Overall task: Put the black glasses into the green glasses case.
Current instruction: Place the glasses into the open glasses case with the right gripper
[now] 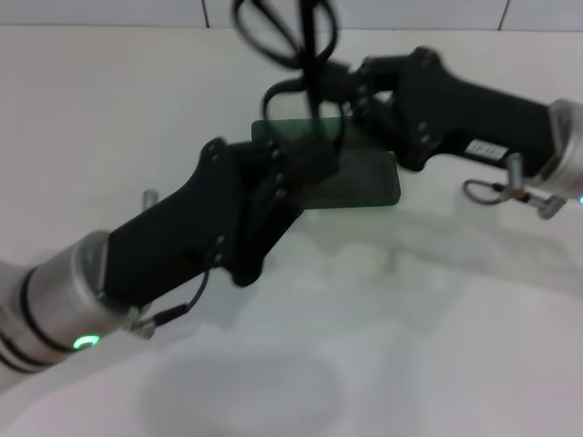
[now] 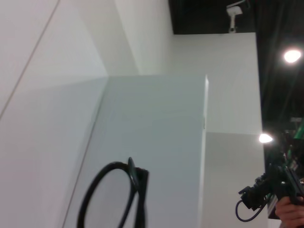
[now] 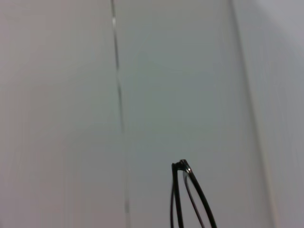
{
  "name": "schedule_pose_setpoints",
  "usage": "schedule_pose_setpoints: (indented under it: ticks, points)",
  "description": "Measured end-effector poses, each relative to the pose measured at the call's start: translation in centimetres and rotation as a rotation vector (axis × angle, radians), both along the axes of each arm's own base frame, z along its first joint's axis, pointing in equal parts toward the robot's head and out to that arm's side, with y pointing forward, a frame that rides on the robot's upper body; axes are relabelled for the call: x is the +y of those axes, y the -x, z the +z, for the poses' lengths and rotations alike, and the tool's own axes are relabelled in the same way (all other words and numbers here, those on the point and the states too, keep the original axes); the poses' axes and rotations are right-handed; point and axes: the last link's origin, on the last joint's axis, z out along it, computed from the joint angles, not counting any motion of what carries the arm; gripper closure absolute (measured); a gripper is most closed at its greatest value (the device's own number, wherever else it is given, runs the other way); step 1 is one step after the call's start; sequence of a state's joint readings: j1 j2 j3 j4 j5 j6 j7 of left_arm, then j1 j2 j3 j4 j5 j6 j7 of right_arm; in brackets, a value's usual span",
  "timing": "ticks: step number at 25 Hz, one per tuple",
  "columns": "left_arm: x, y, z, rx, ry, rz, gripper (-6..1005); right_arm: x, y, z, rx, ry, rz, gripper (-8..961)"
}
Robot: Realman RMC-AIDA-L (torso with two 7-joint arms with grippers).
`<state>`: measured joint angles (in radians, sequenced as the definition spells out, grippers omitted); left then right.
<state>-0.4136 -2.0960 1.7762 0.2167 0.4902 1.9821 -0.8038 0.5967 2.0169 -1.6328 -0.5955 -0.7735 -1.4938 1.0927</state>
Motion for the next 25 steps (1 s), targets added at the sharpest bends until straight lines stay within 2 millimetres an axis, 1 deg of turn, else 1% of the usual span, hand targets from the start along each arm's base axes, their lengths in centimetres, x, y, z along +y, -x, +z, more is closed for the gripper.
schedule_pose_setpoints:
  ticks: [2,4,7,11,13,16,18,21,22,25]
  points:
    - [-0.5,0.6,0.1,0.002,-0.003,0.02,943,0.5,-0.6,0.8,0.002,-0.049,-0.019,920]
    - [-0.9,1.3,0.4,0.007,-0.011,0.045,943,0.8,-1.1,1.1,-0.027,-0.09,-0.022,920]
    - [-1.4,2.5,1.0,0.016,-0.03,0.087,943,1.2,-1.2,0.9,-0.121,-0.124,0.002,920]
    - [-1.7,3.9,2.1,0.034,-0.063,0.13,942,0.7,0.2,0.2,-0.35,-0.168,0.159,920]
    - [-1.7,4.6,2.7,0.048,-0.078,0.145,942,0.5,1.2,0.2,-0.479,-0.218,0.193,920]
    - [-1.9,5.6,3.9,0.066,-0.097,0.154,942,0.5,2.3,0.2,-0.678,-0.312,0.191,920]
    - [-2.2,6.1,4.6,0.08,-0.103,0.147,942,0.6,2.9,0.5,-0.759,-0.357,0.185,920]
    - [-2.6,6.5,5.0,0.128,-0.074,0.106,942,0.7,3.1,0.6,-0.845,-0.386,0.174,920]
    - [-2.7,6.6,4.9,0.15,-0.057,0.085,942,0.8,3.2,0.5,-0.862,-0.398,0.171,920]
    - [-2.8,6.6,4.7,0.198,-0.015,0.032,942,1.0,3.1,-1.2,-0.94,-0.456,0.186,920]
